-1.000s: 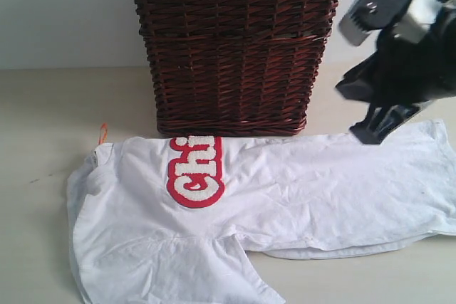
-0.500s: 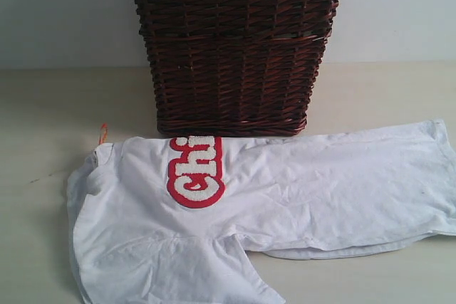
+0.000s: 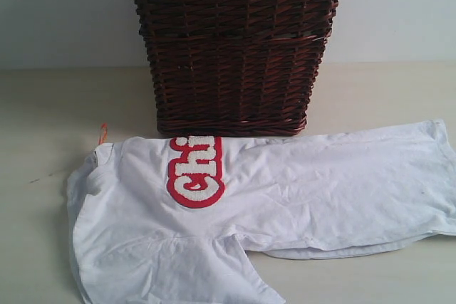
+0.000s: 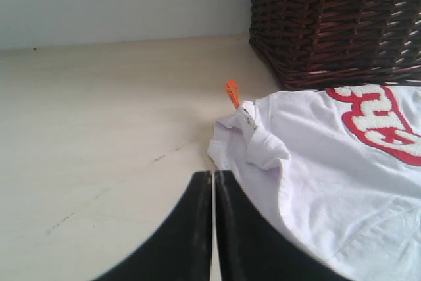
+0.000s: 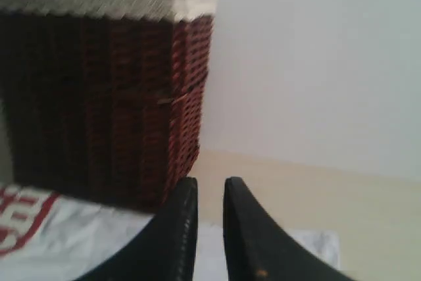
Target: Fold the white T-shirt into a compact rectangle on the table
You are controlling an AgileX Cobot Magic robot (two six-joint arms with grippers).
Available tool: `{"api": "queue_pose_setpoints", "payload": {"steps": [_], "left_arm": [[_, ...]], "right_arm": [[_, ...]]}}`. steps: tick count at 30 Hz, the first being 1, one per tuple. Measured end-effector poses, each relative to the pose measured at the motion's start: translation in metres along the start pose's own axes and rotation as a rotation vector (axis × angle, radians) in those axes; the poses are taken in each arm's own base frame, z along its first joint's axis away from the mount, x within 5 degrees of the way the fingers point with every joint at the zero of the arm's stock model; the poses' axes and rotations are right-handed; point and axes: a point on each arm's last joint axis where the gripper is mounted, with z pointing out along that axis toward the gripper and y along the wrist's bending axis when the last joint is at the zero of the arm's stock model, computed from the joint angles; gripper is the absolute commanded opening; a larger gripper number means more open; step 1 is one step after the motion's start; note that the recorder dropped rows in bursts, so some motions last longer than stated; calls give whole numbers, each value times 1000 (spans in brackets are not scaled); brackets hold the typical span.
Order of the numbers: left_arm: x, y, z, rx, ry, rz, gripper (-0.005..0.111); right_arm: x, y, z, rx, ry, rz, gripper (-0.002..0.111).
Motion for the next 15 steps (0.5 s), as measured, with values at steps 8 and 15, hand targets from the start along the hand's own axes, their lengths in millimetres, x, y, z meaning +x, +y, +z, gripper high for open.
{"api": "queue_pose_setpoints", "payload": {"steps": [8,15], "left_arm": [[0,0,0,0,0,0,4],[0,0,0,0,0,0,4]], "right_arm": [[14,12,-2,-135,146,-70,16],[19,11,-2,-130,198,-93,16]]}}
